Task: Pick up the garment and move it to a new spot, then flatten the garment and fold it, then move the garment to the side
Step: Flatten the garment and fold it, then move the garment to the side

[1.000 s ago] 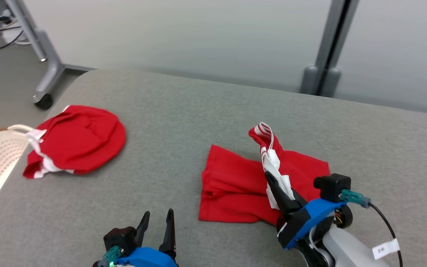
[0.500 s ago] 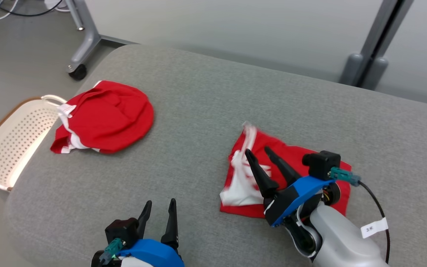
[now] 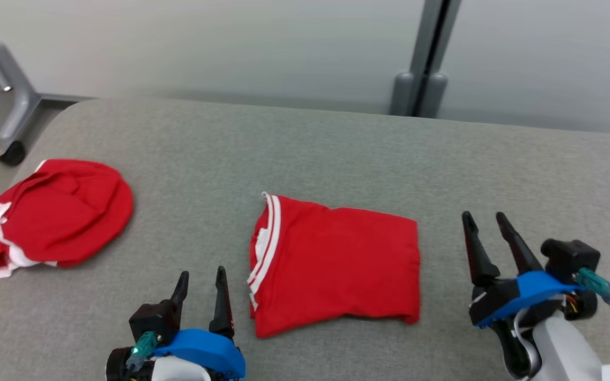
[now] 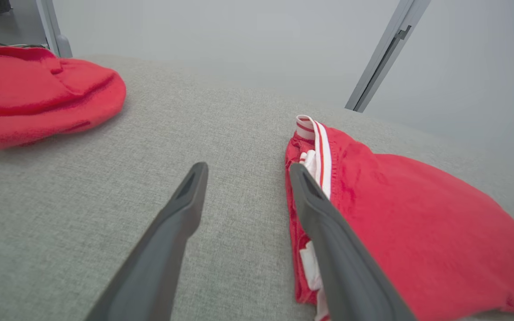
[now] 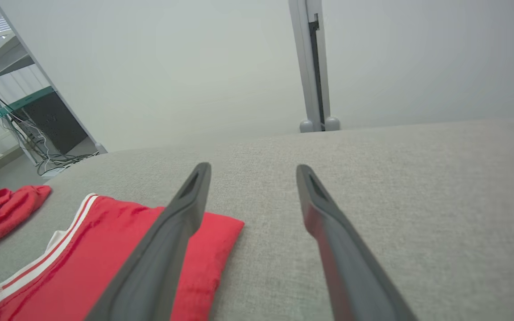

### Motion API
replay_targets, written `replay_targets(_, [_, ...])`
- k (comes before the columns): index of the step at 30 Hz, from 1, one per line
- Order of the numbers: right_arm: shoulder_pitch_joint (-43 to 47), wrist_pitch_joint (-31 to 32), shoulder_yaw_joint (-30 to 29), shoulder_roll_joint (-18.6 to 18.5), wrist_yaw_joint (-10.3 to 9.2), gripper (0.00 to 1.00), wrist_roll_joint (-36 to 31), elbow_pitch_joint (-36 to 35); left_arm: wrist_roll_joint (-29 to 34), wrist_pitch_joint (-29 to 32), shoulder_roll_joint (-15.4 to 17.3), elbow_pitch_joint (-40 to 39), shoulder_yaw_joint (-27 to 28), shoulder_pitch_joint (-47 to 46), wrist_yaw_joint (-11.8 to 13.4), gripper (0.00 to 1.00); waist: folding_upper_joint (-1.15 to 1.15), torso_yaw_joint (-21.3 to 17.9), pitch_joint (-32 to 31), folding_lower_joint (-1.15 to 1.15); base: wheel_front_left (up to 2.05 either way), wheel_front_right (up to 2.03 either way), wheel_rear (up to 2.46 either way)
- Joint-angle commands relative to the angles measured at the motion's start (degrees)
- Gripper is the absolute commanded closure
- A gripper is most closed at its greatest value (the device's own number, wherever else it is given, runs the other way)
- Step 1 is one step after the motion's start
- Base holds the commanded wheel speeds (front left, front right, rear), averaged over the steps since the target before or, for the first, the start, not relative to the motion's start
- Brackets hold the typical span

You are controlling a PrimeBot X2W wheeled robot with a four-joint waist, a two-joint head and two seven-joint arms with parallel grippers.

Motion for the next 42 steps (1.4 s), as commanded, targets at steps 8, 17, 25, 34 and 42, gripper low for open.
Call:
replay_targets(8, [5.61, -0.16, -5.25, 2.64, 0.01, 0.0, -8.88, -0.21, 3.98, -0.14, 0.0, -1.41, 3.24, 2.16, 1.85, 0.0, -0.01, -4.45, -2.66, 0.0, 0.0, 0.0, 0.0])
replay_targets(17, [10.16, -0.16, -6.01, 3.97, 0.01, 0.0, -12.09, -0.06, 5.52, -0.15, 0.0, -1.25, 5.46, 6.05, 0.95, 0.0, -0.01, -6.5, -5.33, 0.0, 0.0, 0.0, 0.0])
replay_targets(25, [11.08, -0.17, -3.8, 3.96, 0.01, 0.0, -9.57, 0.42, 6.3, -0.15, 0.0, -1.78, 6.71, 7.39, 0.48, 0.0, -0.01, -7.44, -5.93, 0.0, 0.0, 0.0, 0.0])
replay_targets(34, [9.06, -0.16, -0.96, 3.96, 0.01, 0.0, -6.33, 2.74, 5.73, -0.15, 0.0, -1.71, 4.3, 5.81, -0.07, 0.0, -0.01, -4.51, -4.18, 0.0, 0.0, 0.0, 0.0])
replay_targets(42, [3.82, -0.17, -1.64, 3.9, 0.01, 0.0, -3.75, 7.93, 4.4, -0.14, 0.0, -3.04, 1.34, 5.0, 0.42, 0.0, -0.01, 4.37, -0.34, 0.0, 0.0, 0.0, 0.0])
